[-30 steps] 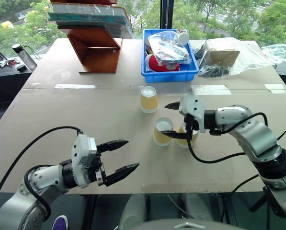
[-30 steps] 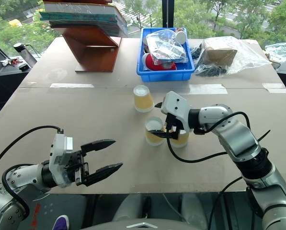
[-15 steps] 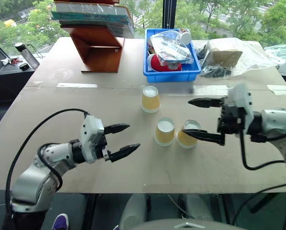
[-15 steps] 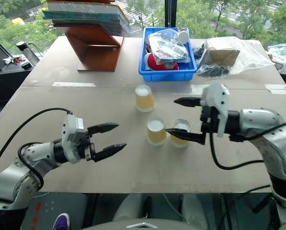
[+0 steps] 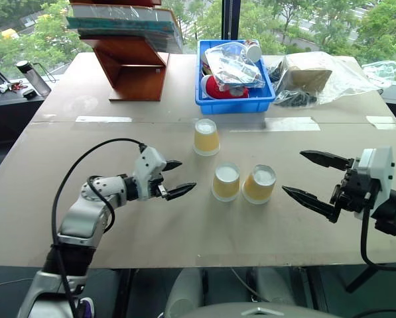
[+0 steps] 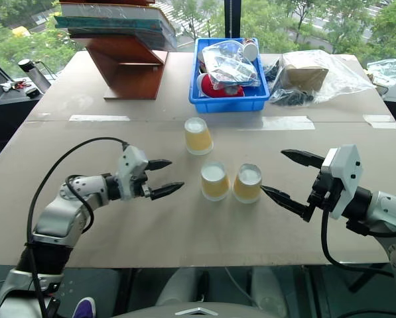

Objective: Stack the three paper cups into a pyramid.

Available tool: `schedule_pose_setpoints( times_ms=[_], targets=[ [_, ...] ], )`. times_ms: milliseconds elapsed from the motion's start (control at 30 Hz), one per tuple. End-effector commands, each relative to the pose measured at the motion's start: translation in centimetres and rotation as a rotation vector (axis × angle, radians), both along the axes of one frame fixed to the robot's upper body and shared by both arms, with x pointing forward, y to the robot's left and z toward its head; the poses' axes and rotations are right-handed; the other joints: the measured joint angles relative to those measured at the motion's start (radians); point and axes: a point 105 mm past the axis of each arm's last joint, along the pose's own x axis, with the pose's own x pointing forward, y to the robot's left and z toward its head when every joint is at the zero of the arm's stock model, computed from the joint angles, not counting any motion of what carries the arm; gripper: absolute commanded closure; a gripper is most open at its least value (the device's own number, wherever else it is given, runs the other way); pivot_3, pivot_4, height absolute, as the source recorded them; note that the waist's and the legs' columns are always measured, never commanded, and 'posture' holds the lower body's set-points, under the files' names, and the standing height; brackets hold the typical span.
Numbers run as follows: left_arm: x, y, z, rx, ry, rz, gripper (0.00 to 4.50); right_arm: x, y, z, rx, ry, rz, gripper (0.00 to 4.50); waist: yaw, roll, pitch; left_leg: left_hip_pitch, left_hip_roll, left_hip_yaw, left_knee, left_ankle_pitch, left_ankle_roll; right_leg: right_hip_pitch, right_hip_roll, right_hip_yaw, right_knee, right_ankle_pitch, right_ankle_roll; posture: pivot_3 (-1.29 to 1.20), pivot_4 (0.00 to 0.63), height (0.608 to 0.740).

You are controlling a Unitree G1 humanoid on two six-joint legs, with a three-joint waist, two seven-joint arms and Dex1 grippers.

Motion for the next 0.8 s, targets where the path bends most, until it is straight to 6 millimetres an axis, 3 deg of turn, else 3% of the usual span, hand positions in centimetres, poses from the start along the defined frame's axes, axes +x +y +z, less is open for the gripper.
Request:
schedule_pose_setpoints(
  times_ms=[33,500,800],
  targets=[
    [0.6,-1.1,-0.4,0.041,-0.032,-0.022,0.07,-1.1,0.4,0.5,-0.010,-0.061,-0.005,0.07,0.002,0.000,0.000,0.000,0.000,0.000,0.000,0.000,0.000,0.000,0.000,0.000,0.000,0.000,0.000,0.00,0.150,0.740],
    [1.7,-4.5,-0.9,0.030,-0.051,-0.094,0.07,-2.0,0.1,-0.2,-0.016,-0.058,-0.061,0.07,0.016,-0.001,0.000,0.000,0.000,0.000,0.003,0.000,0.000,0.001,0.000,0.000,0.001,0.000,0.000,0.00,0.150,0.740],
    [1.2,-5.5,0.6,-0.005,-0.067,-0.132,0.07,-1.9,0.3,-0.3,-0.015,-0.057,-0.043,0.07,0.023,-0.001,0.000,0.000,0.000,-0.001,0.003,0.000,0.000,0.001,0.000,0.000,0.002,0.000,0.000,0.00,0.150,0.740]
  ],
)
